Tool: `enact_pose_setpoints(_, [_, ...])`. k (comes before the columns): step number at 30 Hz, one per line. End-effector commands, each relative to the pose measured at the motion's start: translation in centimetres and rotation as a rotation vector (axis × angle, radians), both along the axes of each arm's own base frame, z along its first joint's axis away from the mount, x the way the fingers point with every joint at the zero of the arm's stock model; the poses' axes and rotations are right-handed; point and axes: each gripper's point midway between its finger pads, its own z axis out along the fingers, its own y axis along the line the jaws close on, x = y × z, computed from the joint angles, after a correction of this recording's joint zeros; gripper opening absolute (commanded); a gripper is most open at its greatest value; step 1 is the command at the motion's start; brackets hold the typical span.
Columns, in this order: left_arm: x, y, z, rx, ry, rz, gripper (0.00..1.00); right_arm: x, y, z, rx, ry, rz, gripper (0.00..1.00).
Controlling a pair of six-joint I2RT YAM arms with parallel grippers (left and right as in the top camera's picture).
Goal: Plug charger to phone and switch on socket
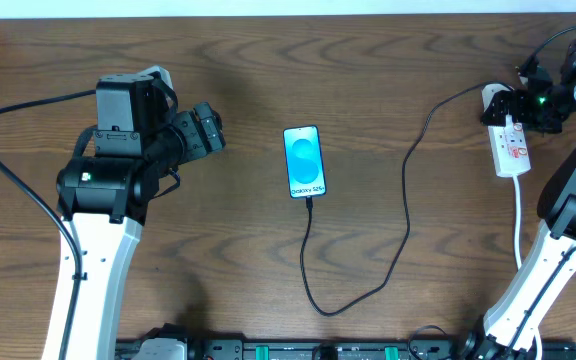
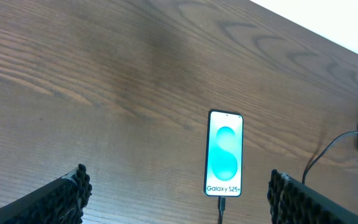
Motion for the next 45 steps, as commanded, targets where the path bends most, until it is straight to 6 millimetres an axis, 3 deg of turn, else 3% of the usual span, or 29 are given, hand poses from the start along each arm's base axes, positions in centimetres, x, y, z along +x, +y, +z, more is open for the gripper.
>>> enact_pose_setpoints(1, [0.1, 0.2, 0.2, 0.018, -0.006, 0.0, 0.93, 0.5, 1.1, 0.2, 0.036, -0.022, 0.038, 0.99])
enact_pose_setpoints(12, [0.1, 0.2, 0.2, 0.018, -0.006, 0.0, 0.93, 0.1, 0.1, 0.1, -0.043, 0.013, 0.039, 0.99])
enact_pose_setpoints(20, [0.1, 0.2, 0.2, 0.018, -0.006, 0.0, 0.92, 0.9, -0.6, 2.1, -0.077, -0.014, 0.035, 0.99])
enact_pose_setpoints(32, [0.1, 0.2, 0.2, 0.018, -0.006, 0.0, 0.92, 0.5, 1.5, 2.5, 0.04, -0.008, 0.04, 0.99])
enact_pose_setpoints(45, [0.1, 0.2, 0.2, 0.018, -0.006, 0.0, 0.92, -1.5, 4.1, -1.3, 0.13, 0.059, 0.054, 0.99])
